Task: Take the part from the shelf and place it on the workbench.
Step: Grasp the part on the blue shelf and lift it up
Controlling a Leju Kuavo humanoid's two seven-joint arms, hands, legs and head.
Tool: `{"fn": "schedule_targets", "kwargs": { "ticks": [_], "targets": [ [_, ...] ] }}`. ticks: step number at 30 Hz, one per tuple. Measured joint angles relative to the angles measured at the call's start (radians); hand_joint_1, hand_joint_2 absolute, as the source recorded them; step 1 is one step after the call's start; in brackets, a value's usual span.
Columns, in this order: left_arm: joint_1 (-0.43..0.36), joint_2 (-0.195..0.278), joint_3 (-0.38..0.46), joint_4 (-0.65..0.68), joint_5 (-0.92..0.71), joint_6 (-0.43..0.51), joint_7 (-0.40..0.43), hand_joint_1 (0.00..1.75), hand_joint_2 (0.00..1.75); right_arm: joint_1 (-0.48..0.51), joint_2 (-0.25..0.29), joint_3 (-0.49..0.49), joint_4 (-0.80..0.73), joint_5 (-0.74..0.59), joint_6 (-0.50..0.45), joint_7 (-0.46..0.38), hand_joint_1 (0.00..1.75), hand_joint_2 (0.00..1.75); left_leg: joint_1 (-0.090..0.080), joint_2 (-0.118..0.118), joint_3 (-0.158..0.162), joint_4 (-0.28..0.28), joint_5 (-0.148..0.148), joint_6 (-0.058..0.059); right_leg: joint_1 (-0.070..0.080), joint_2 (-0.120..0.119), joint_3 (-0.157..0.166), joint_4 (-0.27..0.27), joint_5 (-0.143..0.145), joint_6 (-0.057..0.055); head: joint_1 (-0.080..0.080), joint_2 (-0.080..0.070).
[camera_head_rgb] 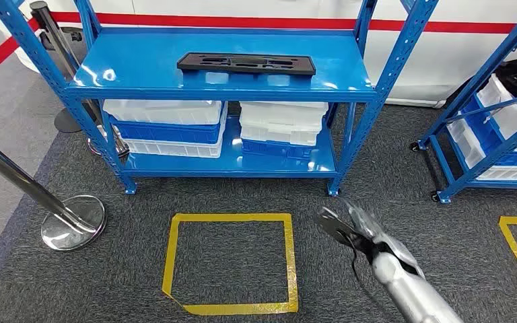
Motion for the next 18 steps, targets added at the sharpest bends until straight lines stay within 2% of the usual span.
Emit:
{"fn": "schedule_targets", "kwargs": {
  "ticks": [2,3,5,6,8,9,11,12,13,14,16,17,18],
  "targets": [
    [-0.001,0.0,-0.003,0.0,-0.001,-0.003,-0.002,0.0,0.0,-0.038,0.008,0.041,0.0,0.008,0.003,0.003,0.0,0.0,-0.001,-0.004,-0.001,0.002,0.0,-0.004,0.002,0.003,0.017,-0.042,0.008,-0.004,0.0,0.0],
    [-0.003,0.0,-0.007,0.001,-0.002,-0.006,-0.004,0.0,0.0,-0.076,0.017,0.082,-0.001,0.017,0.007,0.006,0.0,0.0,-0.002,-0.009,-0.004,0.004,0.001,-0.009,0.004,0.005,0.032,-0.08,0.015,-0.009,0.0,0.0],
    [-0.004,0.0,-0.013,0.001,-0.004,-0.013,-0.007,0.0,0.0,-0.14,0.043,0.156,-0.001,0.037,0.015,0.014,0.0,0.0,-0.003,-0.017,-0.015,0.005,0.007,-0.02,0.01,0.007,0.036,-0.102,0.007,-0.018,-0.001,0.0],
    [-0.004,0.001,-0.017,0.001,-0.005,-0.015,-0.008,0.0,0.0,-0.171,0.061,0.191,-0.001,0.05,0.02,0.021,0.0,0.0,-0.002,-0.019,-0.02,0.004,0.008,-0.026,0.008,0.007,0.038,-0.108,0.006,-0.024,-0.001,0.0],
    [-0.004,0.002,-0.023,0.002,-0.007,-0.017,-0.008,0.0,0.0,-0.231,0.106,0.255,0.001,0.072,0.034,0.039,0.0,0.0,0.0,-0.019,-0.034,0.029,-0.009,-0.036,0.003,0.007,0.041,-0.118,0.011,-0.037,-0.001,0.0],
    [-0.005,0.004,-0.026,0.002,-0.008,-0.017,-0.008,0.0,0.0,-0.258,0.129,0.285,0.003,0.079,0.042,0.047,0.0,0.0,0.0,-0.018,-0.053,0.069,-0.031,-0.041,0.001,0.007,0.043,-0.123,0.014,-0.044,-0.002,0.0],
    [-0.007,0.006,-0.03,0.002,-0.008,-0.016,-0.007,0.0,0.0,-0.297,0.172,0.337,0.007,0.084,0.054,0.057,0.0,0.0,0.001,-0.018,-0.116,0.197,-0.086,-0.047,0.005,0.007,0.044,-0.123,0.013,-0.051,-0.002,0.0],
    [-0.008,0.007,-0.031,0.002,-0.008,-0.016,-0.007,0.0,0.0,-0.307,0.187,0.356,0.009,0.084,0.057,0.06,0.0,0.0,0.001,-0.018,-0.147,0.253,-0.101,-0.049,0.008,0.005,0.045,-0.123,0.012,-0.053,-0.002,0.0],
    [-0.008,0.007,-0.031,0.002,-0.008,-0.015,-0.007,0.0,0.0,-0.312,0.2,0.371,0.011,0.085,0.059,0.062,0.0,0.0,0.001,-0.018,-0.164,0.281,-0.099,-0.049,0.01,0.003,0.047,-0.122,0.01,-0.054,-0.002,0.0],
    [-0.008,0.008,-0.032,0.002,-0.008,-0.015,-0.006,0.0,0.0,-0.316,0.209,0.381,0.013,0.085,0.06,0.063,0.0,0.0,0.002,-0.018,-0.164,0.27,-0.077,-0.049,0.011,0.001,0.049,-0.121,0.008,-0.055,-0.002,0.0],
    [-0.004,0.009,-0.035,0.002,-0.008,-0.015,-0.006,0.0,0.0,-0.326,0.221,0.394,0.017,0.085,0.059,0.064,0.0,0.0,0.003,-0.016,-0.115,0.153,-0.003,-0.046,0.011,-0.001,0.055,-0.116,0.0,-0.052,-0.002,0.0],
    [-0.002,0.009,-0.037,0.003,-0.008,-0.015,-0.005,0.0,0.0,-0.333,0.225,0.399,0.019,0.085,0.059,0.064,0.0,0.0,0.002,-0.016,-0.087,0.093,0.022,-0.045,0.014,-0.001,0.054,-0.112,-0.004,-0.049,-0.002,0.0],
    [-0.001,0.01,-0.038,0.003,-0.008,-0.015,-0.005,0.0,0.0,-0.34,0.227,0.404,0.021,0.085,0.059,0.065,0.0,0.0,0.001,-0.016,-0.069,0.05,0.033,-0.042,0.016,0.0,0.05,-0.108,-0.007,-0.045,-0.002,0.0]
  ]
}}
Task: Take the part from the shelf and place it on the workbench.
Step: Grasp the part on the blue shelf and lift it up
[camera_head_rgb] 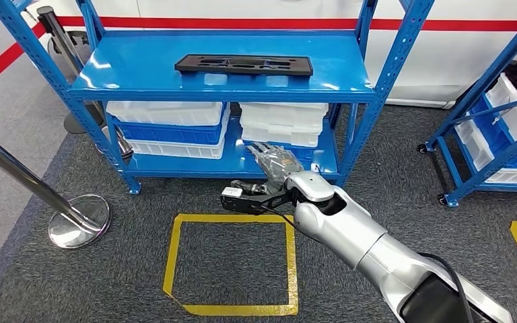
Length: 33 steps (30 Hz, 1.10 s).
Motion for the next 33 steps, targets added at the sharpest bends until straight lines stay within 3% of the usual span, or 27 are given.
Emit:
{"fn": "schedule_targets", "kwargs": {
  "ticks": [3,5,7,9,10,11,13,15,18,20,22,24,25,26,27,28,30,31,33],
  "targets": [
    [0.0,0.0,-0.003,0.001,0.0,0.0,0.001,0.0,0.0,-0.009,0.006,0.012,0.005,0.0,-0.001,-0.002,0.0,0.0,-0.002,-0.003,0.007,-0.028,-0.006,0.013,0.004,0.0,-0.009,0.002,0.001,0.011,0.001,0.0],
    [0.001,0.0,-0.006,0.001,0.0,0.0,0.001,0.0,0.0,-0.015,0.009,0.021,0.007,0.003,-0.001,-0.006,0.0,0.0,0.001,-0.004,0.011,-0.035,-0.004,0.022,0.002,0.0,-0.015,0.015,-0.014,0.02,0.001,0.0],
    [0.0,0.0,-0.008,0.001,-0.003,0.003,-0.001,0.0,0.0,-0.027,0.02,0.04,0.008,0.009,0.002,-0.013,0.0,0.0,0.003,-0.003,0.015,-0.04,-0.003,0.031,0.001,0.0,-0.055,0.097,-0.062,0.026,0.001,0.0],
    [-0.001,0.0,-0.011,0.001,-0.008,0.011,-0.005,0.0,0.0,-0.033,0.045,0.071,0.007,0.017,0.011,-0.018,0.0,0.0,0.001,0.0,0.016,-0.04,-0.005,0.036,0.001,0.0,-0.122,0.229,-0.113,0.029,0.001,0.0],
    [-0.002,0.0,-0.013,0.001,-0.01,0.016,-0.007,0.0,0.0,-0.033,0.059,0.088,0.006,0.021,0.016,-0.017,0.0,0.0,0.0,0.001,0.018,-0.04,-0.006,0.037,0.001,0.0,-0.146,0.271,-0.118,0.029,0.001,0.0],
    [-0.002,0.0,-0.015,0.001,-0.011,0.021,-0.009,0.0,0.0,-0.033,0.072,0.103,0.004,0.024,0.021,-0.015,0.0,0.0,-0.001,0.001,0.02,-0.04,-0.007,0.038,0.001,0.0,-0.154,0.277,-0.102,0.027,0.001,0.0],
    [-0.002,0.0,-0.017,0.001,-0.01,0.024,-0.012,0.0,0.0,-0.041,0.092,0.124,-0.003,0.025,0.029,-0.008,0.0,0.0,-0.004,-0.003,0.027,-0.04,-0.01,0.038,0.005,0.0,-0.115,0.178,-0.023,0.014,0.001,0.0],
    [-0.003,-0.002,-0.019,0.001,-0.009,0.022,-0.019,0.0,0.0,-0.061,0.106,0.136,-0.009,0.022,0.035,-0.003,0.0,0.0,-0.007,-0.007,0.03,-0.04,-0.012,0.035,0.013,0.0,-0.061,0.056,0.03,-0.006,0.001,0.0],
    [-0.004,-0.003,-0.024,0.001,-0.01,0.015,-0.037,0.0,0.0,-0.081,0.118,0.148,-0.016,0.018,0.036,0.0,0.0,0.0,-0.005,-0.006,0.027,-0.043,-0.011,0.021,0.02,0.001,-0.042,-0.001,0.031,-0.017,0.001,0.0],
    [-0.003,-0.003,-0.03,0.001,-0.013,0.011,-0.05,0.0,0.0,-0.083,0.119,0.152,-0.02,0.018,0.035,0.004,0.0,0.0,-0.005,-0.003,0.026,-0.038,-0.02,0.012,0.013,0.001,-0.027,-0.021,0.037,-0.02,0.0,0.0],
    [-0.003,-0.002,-0.035,0.001,-0.017,0.013,-0.059,0.0,0.0,-0.087,0.12,0.152,-0.019,0.021,0.033,0.009,0.0,0.0,-0.004,-0.002,-0.004,0.033,-0.06,0.003,0.005,-0.001,-0.01,-0.038,0.044,-0.023,-0.001,0.0],
    [-0.003,-0.001,-0.04,0.003,-0.02,0.018,-0.061,0.0,0.0,-0.089,0.119,0.153,-0.016,0.029,0.03,0.016,0.0,0.0,0.0,-0.002,-0.069,0.16,-0.112,-0.005,0.005,-0.002,-0.007,-0.038,0.044,-0.025,-0.002,0.0],
    [-0.003,0.0,-0.043,0.003,-0.021,0.02,-0.06,0.0,0.0,-0.088,0.119,0.153,-0.013,0.034,0.028,0.019,0.0,0.0,0.003,-0.002,-0.094,0.204,-0.121,-0.01,0.005,-0.002,-0.007,-0.036,0.042,-0.025,-0.002,0.0],
    [-0.002,0.001,-0.046,0.004,-0.022,0.022,-0.06,0.0,0.0,-0.087,0.119,0.153,-0.01,0.039,0.026,0.021,0.0,0.0,0.006,-0.002,-0.105,0.215,-0.111,-0.013,0.004,-0.002,-0.007,-0.034,0.039,-0.024,-0.002,0.0],
    [-0.001,0.002,-0.048,0.004,-0.023,0.025,-0.057,0.0,0.0,-0.087,0.119,0.153,-0.008,0.044,0.024,0.023,0.0,0.0,0.009,-0.001,-0.096,0.188,-0.083,-0.017,0.002,-0.001,-0.006,-0.029,0.034,-0.021,-0.002,0.0],
    [-0.001,0.003,-0.051,0.005,-0.025,0.028,-0.054,0.0,0.0,-0.088,0.12,0.153,-0.007,0.049,0.023,0.024,0.0,0.0,0.012,0.0,-0.07,0.128,-0.043,-0.02,0.0,0.0,-0.004,-0.023,0.028,-0.017,-0.002,0.0],
    [-0.002,0.004,-0.058,0.005,-0.028,0.035,-0.048,0.0,0.0,-0.091,0.121,0.153,-0.006,0.055,0.023,0.027,0.0,0.0,0.013,0.0,-0.016,0.014,0.0,-0.019,0.001,0.001,-0.006,-0.008,0.013,-0.005,-0.002,0.0],
    [-0.003,0.005,-0.062,0.005,-0.029,0.037,-0.046,0.0,0.0,-0.092,0.122,0.153,-0.006,0.058,0.023,0.029,0.0,0.0,0.012,0.0,-0.002,-0.017,0.004,-0.014,0.002,0.001,-0.007,-0.003,0.008,0.001,-0.002,0.0],
    [-0.005,0.005,-0.067,0.005,-0.03,0.04,-0.046,0.0,0.0,-0.095,0.124,0.154,-0.006,0.059,0.024,0.03,0.0,0.0,0.01,-0.002,0.003,-0.028,-0.006,0.002,0.007,0.001,-0.008,0.002,0.005,0.012,-0.001,0.0]
  ]
}}
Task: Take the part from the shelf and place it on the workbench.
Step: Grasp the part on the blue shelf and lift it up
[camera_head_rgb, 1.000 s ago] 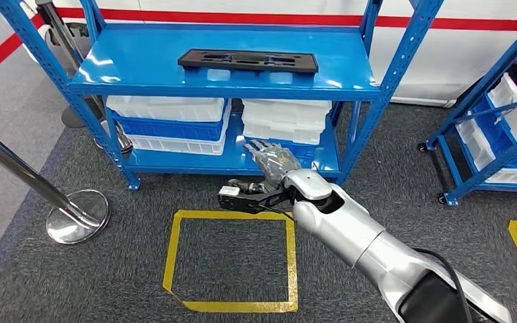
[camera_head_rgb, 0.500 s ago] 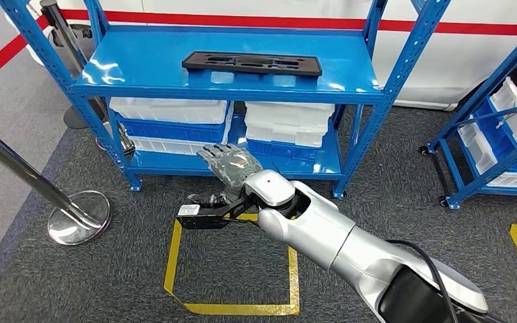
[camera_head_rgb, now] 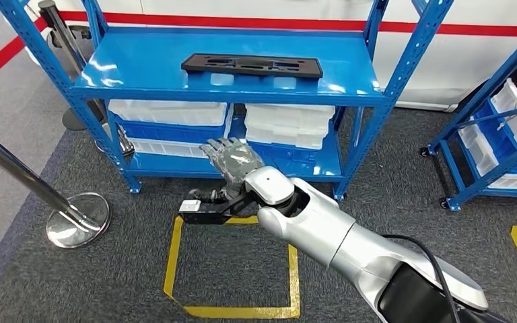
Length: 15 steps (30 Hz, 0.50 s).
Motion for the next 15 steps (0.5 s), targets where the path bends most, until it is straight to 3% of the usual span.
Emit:
{"fn": "schedule_targets", "kwargs": {
  "ticks": [3,4,6,7,8,9,11,12,13,15],
  "targets": [
    [0.001,0.001,-0.003,0.0,0.0,0.006,-0.002,0.0,0.0,-0.005,0.001,0.0,0.0,0.0,0.0,0.002,0.0,0.0,0.002,-0.001,0.017,-0.006,-0.007,0.022,-0.004,-0.001,-0.011,0.039,-0.02,0.012,0.0,0.0],
    [0.001,0.001,-0.003,0.0,0.0,0.007,-0.002,0.0,0.0,-0.007,0.001,0.0,0.0,0.0,0.0,0.003,0.0,0.0,0.002,-0.001,0.023,-0.007,-0.009,0.027,-0.005,-0.001,-0.033,0.083,-0.04,0.016,0.0,0.0],
    [0.0,0.001,-0.006,0.0,0.001,0.007,-0.002,0.0,0.0,-0.008,0.001,0.0,0.001,0.0,0.0,0.003,0.0,0.0,-0.001,-0.001,0.03,-0.007,-0.016,0.034,-0.006,-0.001,-0.107,0.209,-0.09,0.02,0.0,0.0],
    [0.001,0.001,-0.007,0.0,0.001,0.007,-0.002,0.0,0.0,-0.006,0.001,0.0,0.002,0.0,0.0,0.003,0.0,0.0,-0.003,-0.001,0.033,-0.007,-0.021,0.036,-0.006,-0.001,-0.143,0.259,-0.103,0.02,0.0,0.0],
    [0.002,0.001,-0.008,0.0,0.001,0.008,-0.002,0.0,0.0,-0.005,0.001,0.0,0.003,0.0,0.0,0.003,0.0,0.0,-0.005,-0.002,0.039,-0.007,-0.026,0.036,-0.005,-0.001,-0.166,0.28,-0.097,0.018,0.0,0.0],
    [0.003,0.001,-0.008,0.0,0.001,0.011,0.0,0.0,0.0,-0.004,0.001,0.0,0.004,0.0,0.0,0.003,0.0,0.0,-0.007,-0.003,0.046,-0.007,-0.031,0.036,-0.004,-0.001,-0.17,0.263,-0.07,0.013,0.0,0.0],
    [0.004,0.001,-0.01,0.0,0.002,0.02,0.008,0.0,0.0,-0.005,0.0,0.0,0.005,0.0,0.0,0.003,0.0,0.0,-0.012,-0.004,0.067,-0.008,-0.047,0.035,0.002,-0.001,-0.131,0.142,0.021,-0.004,0.0,0.0],
    [0.003,0.001,-0.011,0.0,0.004,0.026,0.014,0.0,0.0,-0.007,0.0,0.0,0.006,0.0,0.0,0.003,0.0,0.0,-0.013,-0.004,0.077,-0.01,-0.054,0.033,0.007,-0.001,-0.109,0.085,0.049,-0.014,-0.002,0.0],
    [0.002,0.0,-0.012,0.0,0.006,0.032,0.021,0.0,0.0,-0.009,-0.001,0.0,0.006,-0.001,0.001,0.003,0.0,0.0,-0.013,-0.003,0.083,-0.012,-0.06,0.029,0.013,-0.001,-0.091,0.037,0.062,-0.023,-0.003,0.0],
    [0.0,0.0,-0.014,0.0,0.01,0.049,0.038,0.0,0.0,-0.016,-0.004,0.0,0.009,-0.003,0.002,0.003,0.0,0.0,-0.012,-0.002,0.097,-0.015,-0.063,0.018,0.022,0.0,-0.076,0.002,0.056,-0.035,-0.005,0.0]
  ]
}}
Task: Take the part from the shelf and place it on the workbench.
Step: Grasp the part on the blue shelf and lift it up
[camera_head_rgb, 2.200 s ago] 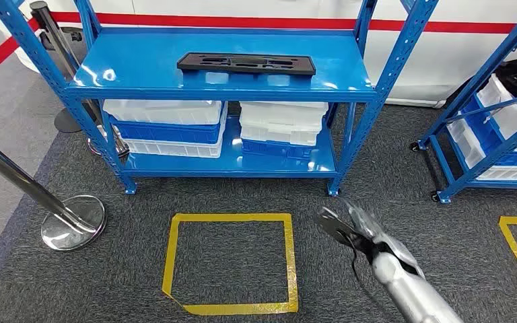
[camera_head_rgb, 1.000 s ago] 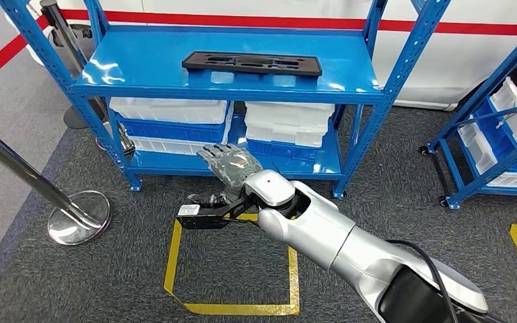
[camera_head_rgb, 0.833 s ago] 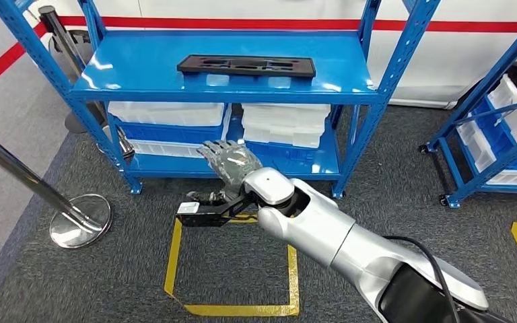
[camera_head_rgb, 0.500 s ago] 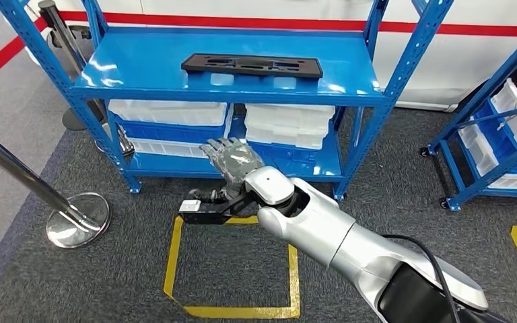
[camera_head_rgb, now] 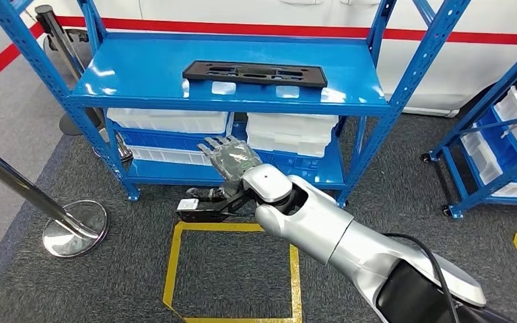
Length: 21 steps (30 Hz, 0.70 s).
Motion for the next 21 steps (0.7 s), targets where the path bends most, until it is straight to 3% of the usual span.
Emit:
{"fn": "schedule_targets", "kwargs": {
  "ticks": [3,5,7,8,9,10,12,14,18,19,21],
  "targets": [
    [0.0,0.001,-0.002,0.0,0.008,0.015,0.016,0.0,0.0,-0.021,-0.006,0.0,0.004,-0.007,0.0,0.002,0.0,0.0,0.0,0.002,-0.004,0.039,0.0,-0.011,-0.009,0.002,0.042,-0.031,0.0,-0.011,0.001,0.0],
    [0.0,0.002,-0.002,0.0,0.011,0.022,0.023,0.0,0.0,-0.036,-0.011,0.0,0.004,-0.015,0.001,0.001,0.0,0.0,0.004,0.002,-0.065,0.141,-0.016,-0.02,-0.016,0.001,0.069,-0.04,-0.009,-0.015,0.0,0.0],
    [0.001,0.003,-0.002,0.001,0.011,0.028,0.032,0.0,0.0,-0.044,-0.019,0.0,0.004,-0.025,0.003,0.001,0.0,0.0,0.008,0.003,-0.147,0.245,-0.06,-0.033,-0.018,0.001,0.089,-0.041,-0.026,-0.015,0.0,0.0],
    [0.002,0.004,-0.002,0.001,0.012,0.032,0.034,0.0,0.0,-0.047,-0.025,0.0,0.004,-0.032,0.005,0.001,0.0,0.0,0.01,0.003,-0.175,0.265,-0.076,-0.037,-0.02,0.001,0.101,-0.041,-0.036,-0.013,0.0,0.0],
    [0.004,0.004,-0.002,0.002,0.012,0.034,0.036,0.0,0.0,-0.053,-0.033,0.0,0.003,-0.041,0.008,0.001,0.0,0.0,0.012,0.003,-0.19,0.256,-0.075,-0.041,-0.022,0.003,0.114,-0.04,-0.046,-0.01,0.0,0.0],
    [0.006,0.005,-0.003,0.002,0.013,0.037,0.036,0.0,0.0,-0.063,-0.042,-0.001,0.001,-0.051,0.012,0.001,0.0,0.0,0.014,0.004,-0.19,0.215,-0.048,-0.043,-0.025,0.004,0.128,-0.039,-0.057,-0.005,0.0,0.0],
    [0.011,0.006,-0.003,0.004,0.017,0.042,0.034,0.0,0.0,-0.089,-0.065,-0.003,-0.006,-0.075,0.022,0.003,0.0,0.0,0.016,0.007,-0.173,0.092,0.057,-0.044,-0.029,0.005,0.151,-0.028,-0.084,0.007,-0.001,0.0],
    [0.014,0.007,-0.003,0.006,0.022,0.045,0.036,0.0,0.0,-0.115,-0.09,-0.01,-0.015,-0.104,0.033,0.009,0.0,0.0,0.014,0.008,-0.164,0.025,0.126,-0.031,-0.028,0.005,0.154,-0.014,-0.109,0.022,-0.001,0.0],
    [0.011,0.008,-0.005,0.009,0.023,0.053,0.038,0.0,0.0,-0.15,-0.134,-0.045,-0.045,-0.151,0.043,0.022,0.0,0.0,0.013,0.002,-0.162,0.022,0.125,-0.001,-0.03,0.004,0.149,0.001,-0.142,0.045,0.0,0.0],
    [0.011,0.009,-0.006,0.009,0.023,0.054,0.038,0.0,0.0,-0.159,-0.142,-0.056,-0.051,-0.159,0.043,0.025,0.0,0.0,0.014,0.002,-0.156,0.019,0.122,0.004,-0.032,0.004,0.134,0.033,-0.16,0.049,0.0,0.0],
    [0.01,0.01,-0.008,0.009,0.021,0.055,0.036,0.0,0.0,-0.171,-0.16,-0.072,-0.057,-0.166,0.045,0.028,0.0,0.0,0.014,0.002,-0.145,0.015,0.113,0.012,-0.032,0.003,0.067,0.153,-0.21,0.055,0.001,0.0]
  ]
}}
